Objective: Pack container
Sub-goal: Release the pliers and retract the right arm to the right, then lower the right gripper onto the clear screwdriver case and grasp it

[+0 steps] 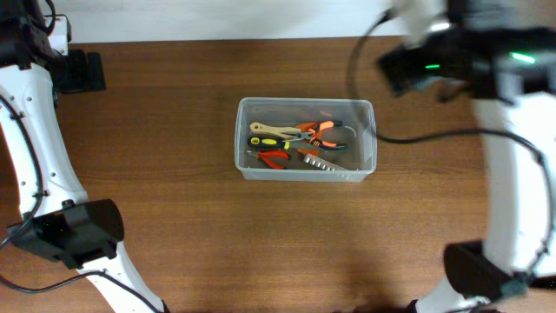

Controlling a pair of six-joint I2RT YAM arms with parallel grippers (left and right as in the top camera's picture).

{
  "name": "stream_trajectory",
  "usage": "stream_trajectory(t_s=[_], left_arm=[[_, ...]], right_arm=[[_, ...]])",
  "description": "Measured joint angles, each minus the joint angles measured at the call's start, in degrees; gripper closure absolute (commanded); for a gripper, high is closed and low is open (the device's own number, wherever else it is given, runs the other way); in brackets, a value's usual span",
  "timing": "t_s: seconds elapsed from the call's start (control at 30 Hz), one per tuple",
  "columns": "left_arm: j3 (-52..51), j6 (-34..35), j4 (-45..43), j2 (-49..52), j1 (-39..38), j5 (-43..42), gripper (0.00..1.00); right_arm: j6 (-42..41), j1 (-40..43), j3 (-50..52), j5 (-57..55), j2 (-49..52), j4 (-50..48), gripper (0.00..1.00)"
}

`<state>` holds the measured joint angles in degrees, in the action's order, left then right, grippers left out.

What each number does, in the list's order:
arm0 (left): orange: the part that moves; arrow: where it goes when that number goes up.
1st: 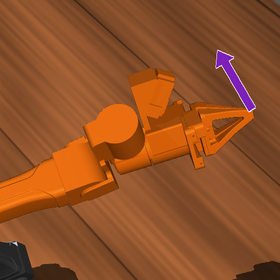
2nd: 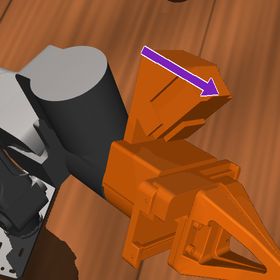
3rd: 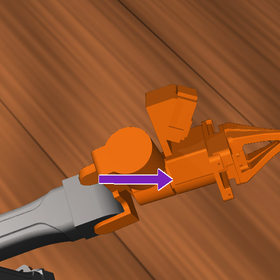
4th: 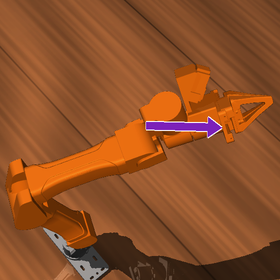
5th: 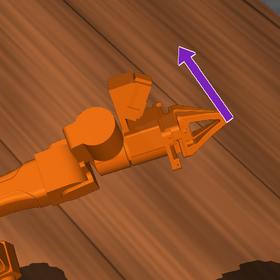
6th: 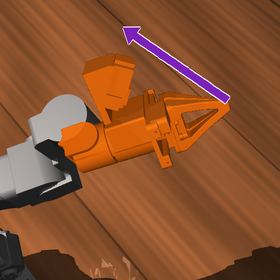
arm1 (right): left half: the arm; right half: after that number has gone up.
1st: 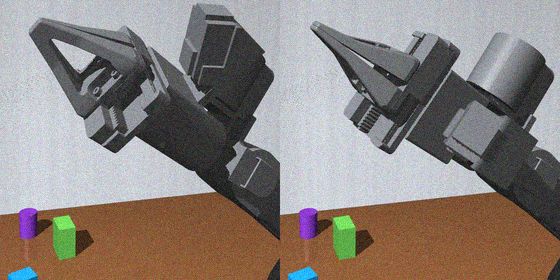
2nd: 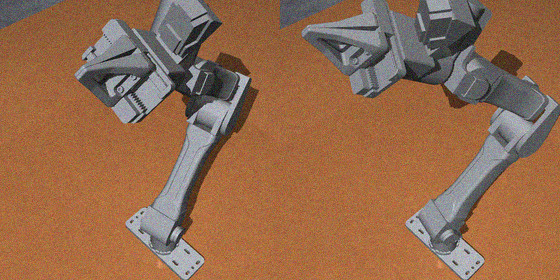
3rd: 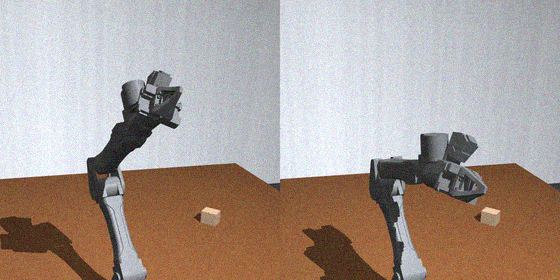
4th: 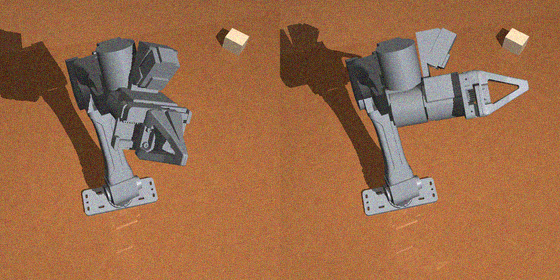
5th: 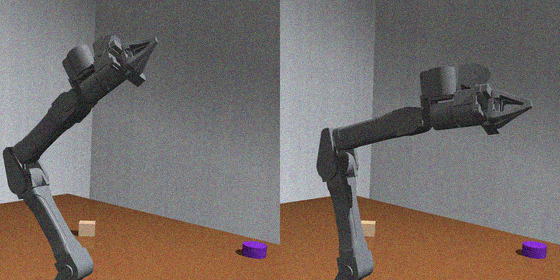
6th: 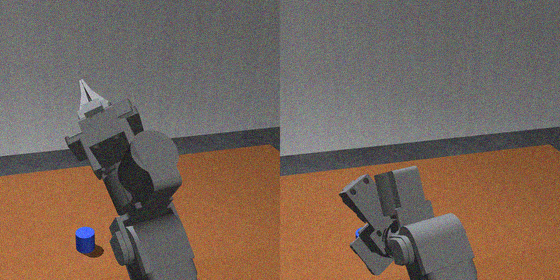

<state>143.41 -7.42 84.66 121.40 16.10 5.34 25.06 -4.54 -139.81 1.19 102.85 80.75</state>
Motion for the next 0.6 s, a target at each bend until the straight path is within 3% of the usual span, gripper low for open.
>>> stream_trajectory(t_s=[0.23, 0.6], left_arm=[[0.0, 0.0, 0.0, 0.0, 0.0, 0.0, 0.01], [0.0, 0.0, 0.0, 0.0, 0.0, 0.0, 0.01]], right_arm=[[-5.9, 11.7, -1.0, -0.9, -4.0, 0.6, 0.01], [-11.5, 32.8, 13.5, -4.0, 10.3, -2.6, 0.01]])
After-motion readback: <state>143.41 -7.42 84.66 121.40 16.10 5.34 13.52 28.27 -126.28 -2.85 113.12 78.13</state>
